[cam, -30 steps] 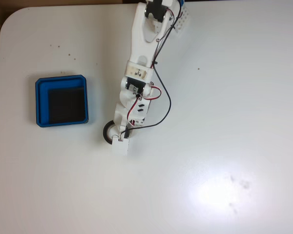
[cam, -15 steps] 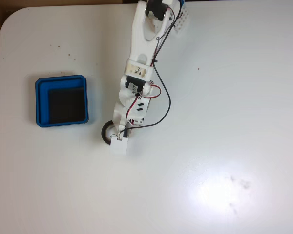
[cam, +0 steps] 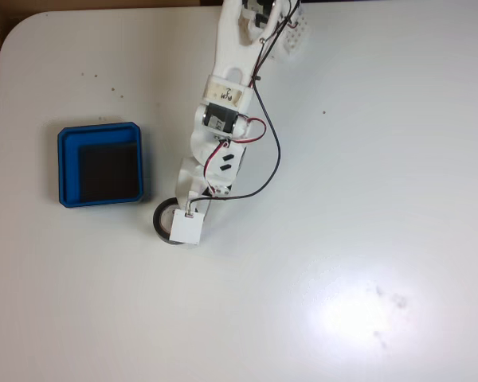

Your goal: Pick the black tape roll and drop it in the blue box

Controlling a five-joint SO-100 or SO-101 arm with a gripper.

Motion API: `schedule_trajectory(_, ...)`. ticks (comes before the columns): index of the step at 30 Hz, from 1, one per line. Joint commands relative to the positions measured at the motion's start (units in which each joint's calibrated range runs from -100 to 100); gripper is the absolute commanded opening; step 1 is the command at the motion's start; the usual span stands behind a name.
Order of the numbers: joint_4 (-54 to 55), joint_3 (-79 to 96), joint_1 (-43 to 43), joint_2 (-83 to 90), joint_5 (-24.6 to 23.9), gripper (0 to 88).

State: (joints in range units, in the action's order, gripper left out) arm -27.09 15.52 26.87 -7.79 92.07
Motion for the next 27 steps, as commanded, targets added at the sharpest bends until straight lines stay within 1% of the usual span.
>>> schedule_trajectory(1,0.44,-2.13,1.61,5.45,-0.04,1.6)
schedule_trajectory(10,0.44,-2.13,3.37,16.82,0.05,1.7)
schedule_trajectory(15,0.44,-2.13,3.66,19.16,-0.13,1.7)
schedule_trajectory(21,0.44,-2.58,7.67,19.66,0.13,1.7)
schedule_trajectory(27,1.19,-3.21,14.31,16.23,0.48,1.7)
